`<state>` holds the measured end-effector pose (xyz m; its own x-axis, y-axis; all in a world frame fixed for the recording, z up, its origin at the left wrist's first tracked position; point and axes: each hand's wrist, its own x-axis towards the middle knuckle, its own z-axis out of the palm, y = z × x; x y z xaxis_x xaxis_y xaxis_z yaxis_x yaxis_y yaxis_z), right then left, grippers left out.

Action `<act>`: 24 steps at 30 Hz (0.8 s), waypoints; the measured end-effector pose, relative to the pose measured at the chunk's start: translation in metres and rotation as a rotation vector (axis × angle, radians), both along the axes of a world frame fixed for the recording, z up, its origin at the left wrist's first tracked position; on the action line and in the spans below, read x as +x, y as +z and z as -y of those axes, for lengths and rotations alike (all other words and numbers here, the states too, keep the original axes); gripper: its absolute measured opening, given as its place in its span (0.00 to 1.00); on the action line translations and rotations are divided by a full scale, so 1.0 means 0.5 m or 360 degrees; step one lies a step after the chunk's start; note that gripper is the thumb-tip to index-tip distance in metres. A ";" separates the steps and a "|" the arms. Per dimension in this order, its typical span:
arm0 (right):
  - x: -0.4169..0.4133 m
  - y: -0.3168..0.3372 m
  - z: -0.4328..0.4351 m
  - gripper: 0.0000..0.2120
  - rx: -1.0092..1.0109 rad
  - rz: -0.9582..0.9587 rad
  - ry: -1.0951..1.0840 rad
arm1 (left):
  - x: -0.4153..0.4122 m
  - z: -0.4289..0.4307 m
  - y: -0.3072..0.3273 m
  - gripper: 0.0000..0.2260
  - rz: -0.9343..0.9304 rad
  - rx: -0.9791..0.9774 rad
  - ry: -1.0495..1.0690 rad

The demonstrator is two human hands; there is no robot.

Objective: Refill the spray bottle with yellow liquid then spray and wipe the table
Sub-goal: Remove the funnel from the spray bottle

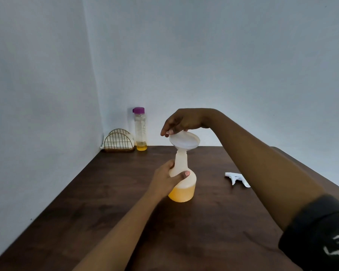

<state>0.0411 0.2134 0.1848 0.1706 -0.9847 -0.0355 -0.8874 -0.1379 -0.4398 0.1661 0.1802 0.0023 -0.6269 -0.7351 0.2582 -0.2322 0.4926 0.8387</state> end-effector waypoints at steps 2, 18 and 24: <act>-0.008 -0.002 0.003 0.09 -0.0084 0.0025 -0.0074 | 0.000 0.002 -0.005 0.24 -0.0030 0.0014 0.0003; -0.115 -0.087 -0.050 0.04 0.0138 0.1205 -0.0553 | -0.003 0.016 -0.010 0.26 -0.0011 -0.0052 -0.0014; -0.085 -0.092 -0.064 0.13 -0.0027 0.1253 -0.0599 | -0.001 0.015 -0.008 0.26 -0.0015 -0.0060 -0.0015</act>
<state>-0.0012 0.2455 0.1388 -0.1973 -0.9799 -0.0287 -0.3145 0.0910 -0.9449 0.1655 0.1728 -0.0019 -0.6310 -0.7190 0.2915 -0.2197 0.5259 0.8217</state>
